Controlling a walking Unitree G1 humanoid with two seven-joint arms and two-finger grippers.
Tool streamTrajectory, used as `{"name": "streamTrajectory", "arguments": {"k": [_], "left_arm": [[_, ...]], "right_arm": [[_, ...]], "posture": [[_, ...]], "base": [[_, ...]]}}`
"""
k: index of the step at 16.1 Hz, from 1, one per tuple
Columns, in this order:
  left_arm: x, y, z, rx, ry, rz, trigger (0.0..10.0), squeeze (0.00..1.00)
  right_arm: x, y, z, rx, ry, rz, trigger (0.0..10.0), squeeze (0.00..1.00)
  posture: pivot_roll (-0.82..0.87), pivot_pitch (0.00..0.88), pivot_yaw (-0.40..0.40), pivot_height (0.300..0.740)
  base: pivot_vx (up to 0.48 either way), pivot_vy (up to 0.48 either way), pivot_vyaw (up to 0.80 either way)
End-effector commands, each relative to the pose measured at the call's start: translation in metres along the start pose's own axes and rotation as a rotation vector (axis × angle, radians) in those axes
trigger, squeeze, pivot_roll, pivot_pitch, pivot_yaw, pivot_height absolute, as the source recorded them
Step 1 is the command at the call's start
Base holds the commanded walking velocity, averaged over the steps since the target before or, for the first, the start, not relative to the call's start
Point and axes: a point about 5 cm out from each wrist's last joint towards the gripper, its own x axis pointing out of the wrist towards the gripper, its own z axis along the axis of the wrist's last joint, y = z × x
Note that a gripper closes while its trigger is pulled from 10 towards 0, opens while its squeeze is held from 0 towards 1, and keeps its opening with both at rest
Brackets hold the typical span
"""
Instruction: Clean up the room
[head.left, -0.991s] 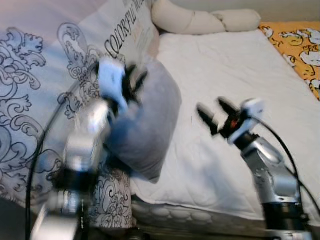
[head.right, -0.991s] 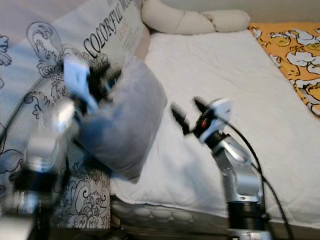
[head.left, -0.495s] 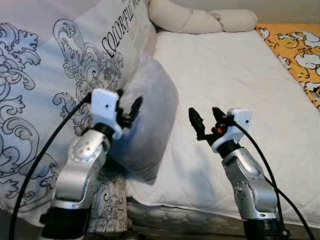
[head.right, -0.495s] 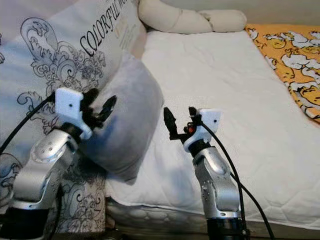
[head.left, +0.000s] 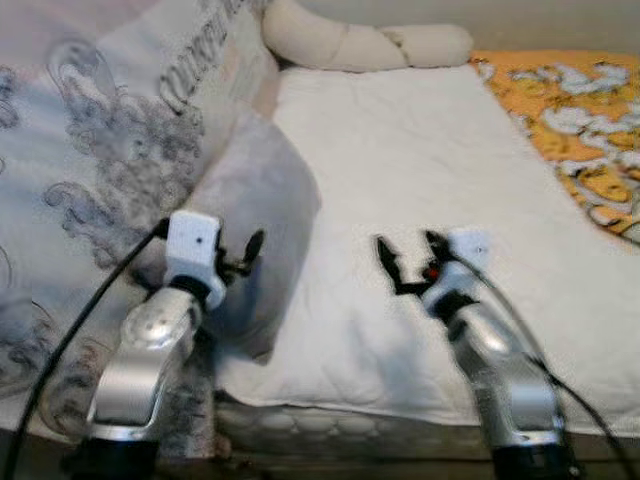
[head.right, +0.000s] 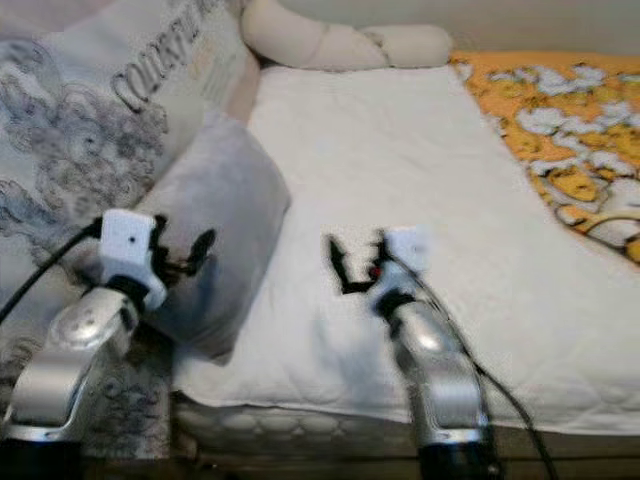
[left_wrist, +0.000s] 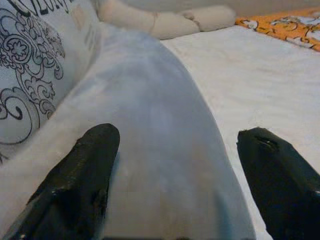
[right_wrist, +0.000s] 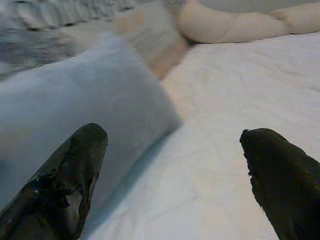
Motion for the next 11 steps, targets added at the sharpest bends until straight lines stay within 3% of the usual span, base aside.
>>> {"name": "streamTrajectory", "arguments": {"k": [1,6,11], "left_arm": [[-0.001,-0.004,-0.004,0.002,0.018,-0.017,10.0,1.00],[0.004,-0.004,-0.001,0.028,0.018,-0.021,10.0,1.00],[0.005,-0.009,0.000,0.023,0.013,-0.037,10.0,1.00]], "right_arm": [[-0.001,-0.006,0.005,-0.016,-0.003,-0.024,10.0,1.00],[0.001,-0.008,0.000,0.001,0.038,-0.034,10.0,1.00],[0.001,-0.017,0.002,-0.050,0.044,-0.108,10.0,1.00]], "posture": [[0.05,0.000,0.037,0.740],[0.06,0.000,0.042,0.740],[0.06,0.000,0.044,0.740]], "base": [[0.000,-0.289,0.00],[0.000,-0.286,0.00],[0.000,-0.288,0.00]]}}
